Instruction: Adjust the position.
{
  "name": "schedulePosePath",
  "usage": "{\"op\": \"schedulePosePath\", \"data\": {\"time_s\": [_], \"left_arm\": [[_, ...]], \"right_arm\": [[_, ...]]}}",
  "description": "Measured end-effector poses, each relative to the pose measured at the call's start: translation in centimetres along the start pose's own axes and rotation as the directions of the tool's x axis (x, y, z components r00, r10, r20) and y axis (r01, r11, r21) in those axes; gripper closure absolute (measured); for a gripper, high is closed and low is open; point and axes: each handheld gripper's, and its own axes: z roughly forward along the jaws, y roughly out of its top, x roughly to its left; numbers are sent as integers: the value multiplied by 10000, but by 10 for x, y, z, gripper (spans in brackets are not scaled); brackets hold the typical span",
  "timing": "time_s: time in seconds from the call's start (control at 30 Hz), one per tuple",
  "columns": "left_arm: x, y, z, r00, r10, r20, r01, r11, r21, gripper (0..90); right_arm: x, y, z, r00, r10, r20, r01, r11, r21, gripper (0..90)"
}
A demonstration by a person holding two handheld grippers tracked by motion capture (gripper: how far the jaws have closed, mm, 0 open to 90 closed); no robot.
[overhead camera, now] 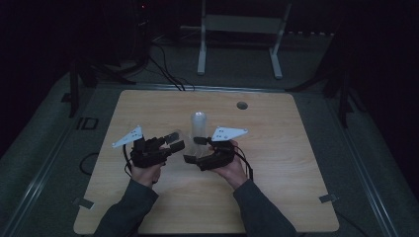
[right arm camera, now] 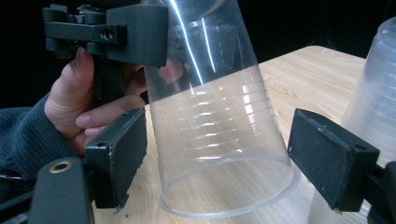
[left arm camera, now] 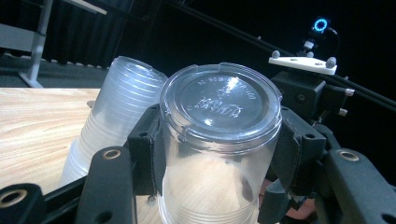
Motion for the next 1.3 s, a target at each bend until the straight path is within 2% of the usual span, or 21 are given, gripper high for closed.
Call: {"op": "schedulePosePath", "data": {"time_s": [0.5, 0.77, 0.87, 1.3], "left_arm": [[0, -3, 4, 9999, -114, 29, 113, 9999, 50, 433], [1, -4, 4, 9998, -204, 21, 204, 9998, 9, 434], [2, -5, 4, 9997, -228, 31, 228, 9997, 4, 436], [4, -6, 4, 9991, -404, 88, 405, 9992, -62, 434]], "right_arm": [[1, -2, 2, 9992, -222, 332, 212, 9993, 316, 222], [3, -3, 6, 9991, -294, 291, 280, 9984, 482, 225], [4, -3, 9, 9981, -474, 390, 447, 9966, 687, 212], [2, -4, 8, 9986, -400, 339, 379, 9974, 606, 271]]}}
